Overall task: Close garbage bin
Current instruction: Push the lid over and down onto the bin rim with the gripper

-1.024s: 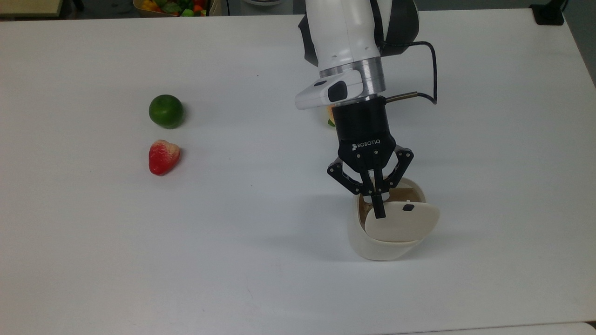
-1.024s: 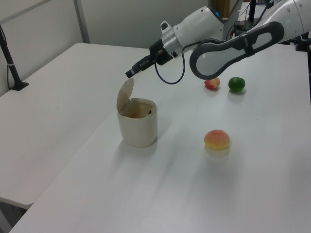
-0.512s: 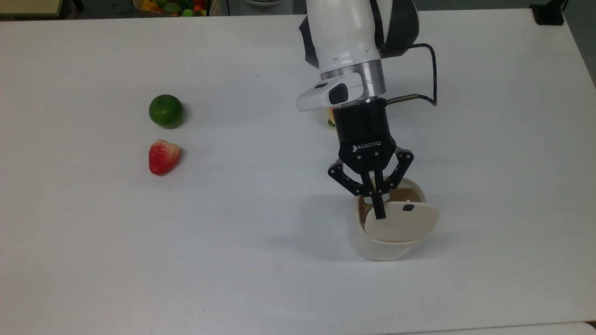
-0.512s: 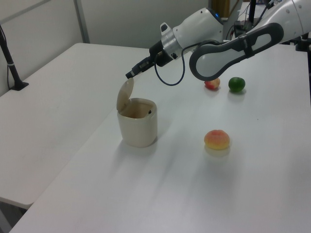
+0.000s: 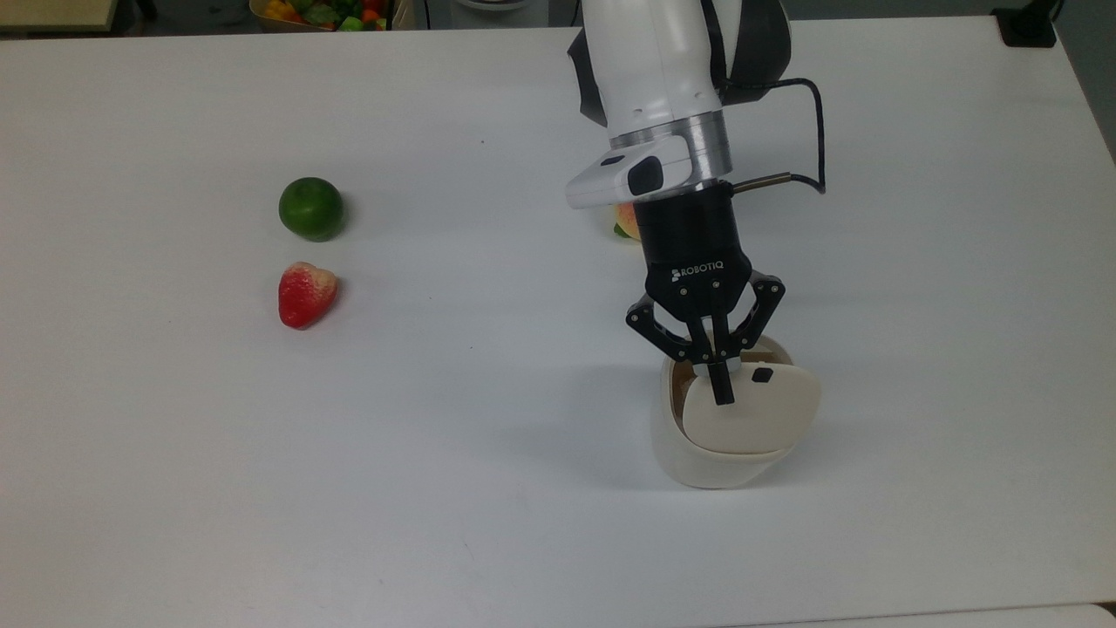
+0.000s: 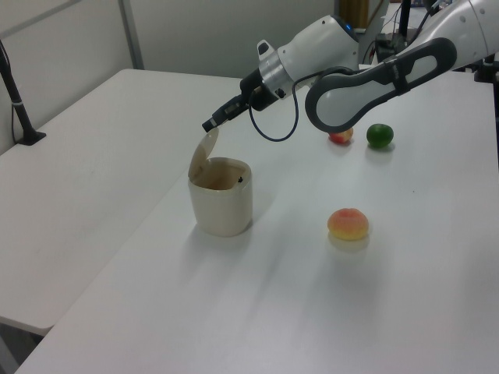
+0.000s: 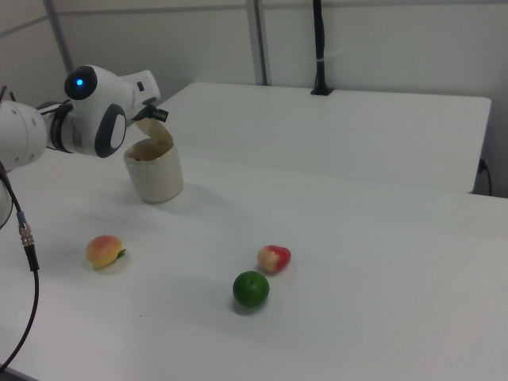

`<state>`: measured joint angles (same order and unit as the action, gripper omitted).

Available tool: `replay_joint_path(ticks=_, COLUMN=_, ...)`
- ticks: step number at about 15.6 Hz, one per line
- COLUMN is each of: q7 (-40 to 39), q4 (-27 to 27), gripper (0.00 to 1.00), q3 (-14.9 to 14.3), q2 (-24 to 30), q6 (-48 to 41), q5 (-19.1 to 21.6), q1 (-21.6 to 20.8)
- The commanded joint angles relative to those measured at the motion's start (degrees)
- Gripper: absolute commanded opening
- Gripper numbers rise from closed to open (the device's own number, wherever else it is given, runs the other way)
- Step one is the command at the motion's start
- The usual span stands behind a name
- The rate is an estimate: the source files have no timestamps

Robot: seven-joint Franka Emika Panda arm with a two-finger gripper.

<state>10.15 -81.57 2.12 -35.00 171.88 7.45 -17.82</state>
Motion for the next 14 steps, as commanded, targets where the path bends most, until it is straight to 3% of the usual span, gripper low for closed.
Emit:
replay_joint_path(ticks=1, q7=0.83, q4=-6.84, gripper=0.0, q3=0.51, q2=5.2, q6=-1.45, q5=-0.95, q1=-0.29)
replay_joint_path(ticks=7, q7=0.75, q4=-11.24, gripper=0.0, q3=0.95, q2=7.04, q6=-4.08, q5=-0.95, q1=-0.38)
replay_joint_path(ticks=14, q7=0.22, q4=-11.33, gripper=0.0, q3=0.95, q2=7.84, q6=-13.14, q5=-1.03, q1=-0.29)
